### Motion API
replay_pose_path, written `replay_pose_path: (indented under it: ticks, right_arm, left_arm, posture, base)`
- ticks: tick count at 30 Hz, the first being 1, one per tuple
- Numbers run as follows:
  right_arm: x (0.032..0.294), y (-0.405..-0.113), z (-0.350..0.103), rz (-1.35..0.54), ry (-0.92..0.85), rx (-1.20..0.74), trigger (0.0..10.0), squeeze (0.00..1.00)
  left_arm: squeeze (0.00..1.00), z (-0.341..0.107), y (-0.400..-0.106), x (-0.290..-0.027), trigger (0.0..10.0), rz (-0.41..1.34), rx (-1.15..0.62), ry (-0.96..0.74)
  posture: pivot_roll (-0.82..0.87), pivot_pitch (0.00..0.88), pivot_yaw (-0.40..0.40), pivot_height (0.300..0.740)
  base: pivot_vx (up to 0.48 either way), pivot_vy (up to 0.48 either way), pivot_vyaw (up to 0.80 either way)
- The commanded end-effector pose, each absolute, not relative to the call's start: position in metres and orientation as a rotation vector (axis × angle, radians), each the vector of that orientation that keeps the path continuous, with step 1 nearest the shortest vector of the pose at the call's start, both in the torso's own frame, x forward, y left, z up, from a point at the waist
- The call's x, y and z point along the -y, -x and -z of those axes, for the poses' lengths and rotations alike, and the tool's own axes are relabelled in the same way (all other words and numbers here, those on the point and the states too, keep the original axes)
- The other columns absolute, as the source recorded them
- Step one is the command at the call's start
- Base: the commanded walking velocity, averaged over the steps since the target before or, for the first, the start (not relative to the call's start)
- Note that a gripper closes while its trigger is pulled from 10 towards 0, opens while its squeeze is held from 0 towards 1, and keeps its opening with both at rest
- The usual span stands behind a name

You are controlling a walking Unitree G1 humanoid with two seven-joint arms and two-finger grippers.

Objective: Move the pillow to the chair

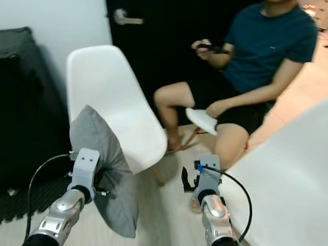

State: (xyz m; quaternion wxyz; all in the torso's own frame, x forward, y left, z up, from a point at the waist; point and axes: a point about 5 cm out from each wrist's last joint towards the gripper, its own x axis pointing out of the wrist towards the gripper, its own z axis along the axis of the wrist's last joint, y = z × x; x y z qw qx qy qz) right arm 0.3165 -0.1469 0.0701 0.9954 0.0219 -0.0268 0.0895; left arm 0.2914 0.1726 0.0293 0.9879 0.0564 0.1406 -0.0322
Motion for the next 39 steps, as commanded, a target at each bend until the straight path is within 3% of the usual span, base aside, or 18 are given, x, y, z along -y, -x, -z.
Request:
replay_pose_path:
  ticks: [1,11,19,32,36,38,39]
  right_arm:
    - [0.140,-0.319,-0.083,-0.216,-0.037,0.135,10.0,0.00]
    - [0.119,-0.336,-0.140,-0.261,-0.042,0.343,10.0,0.00]
    - [0.138,-0.340,-0.152,-0.074,0.051,0.405,10.0,0.00]
    - [0.138,-0.339,-0.159,-0.062,0.028,0.441,10.0,0.00]
    - [0.136,-0.341,-0.150,-0.084,0.035,0.379,10.0,0.00]
    - [0.134,-0.343,-0.133,-0.119,0.030,0.269,10.0,0.00]
    - [0.131,-0.344,-0.110,-0.153,0.061,0.110,10.0,0.00]
  left_arm:
    - [0.00,-0.038,-0.296,-0.173,10.0,0.064,-0.228,-0.120]
    - [0.00,-0.039,-0.297,-0.174,10.0,0.073,-0.225,-0.134]
    - [0.00,-0.040,-0.298,-0.174,10.0,0.075,-0.223,-0.138]
    - [0.00,-0.041,-0.299,-0.174,10.0,0.078,-0.218,-0.141]
    - [0.00,-0.040,-0.300,-0.173,10.0,0.080,-0.220,-0.142]
    - [0.00,-0.040,-0.299,-0.173,10.0,0.082,-0.222,-0.141]
    - [0.00,-0.040,-0.300,-0.172,10.0,0.084,-0.223,-0.143]
  posture:
    - [0.01,0.048,0.013,0.740]
    - [0.01,0.048,0.016,0.740]
    - [0.02,0.038,0.013,0.740]
    - [0.01,0.024,0.011,0.740]
    - [0.01,0.020,0.010,0.740]
    - [0.01,0.020,0.010,0.740]
    - [0.00,0.021,0.011,0.740]
  base:
    - [0.000,0.000,-0.80]
    - [0.000,0.000,-0.80]
    - [0.000,0.000,-0.80]
    - [0.000,0.000,-0.80]
    - [0.000,0.000,-0.80]
    - [0.000,0.000,-0.80]
    - [0.000,0.000,-0.80]
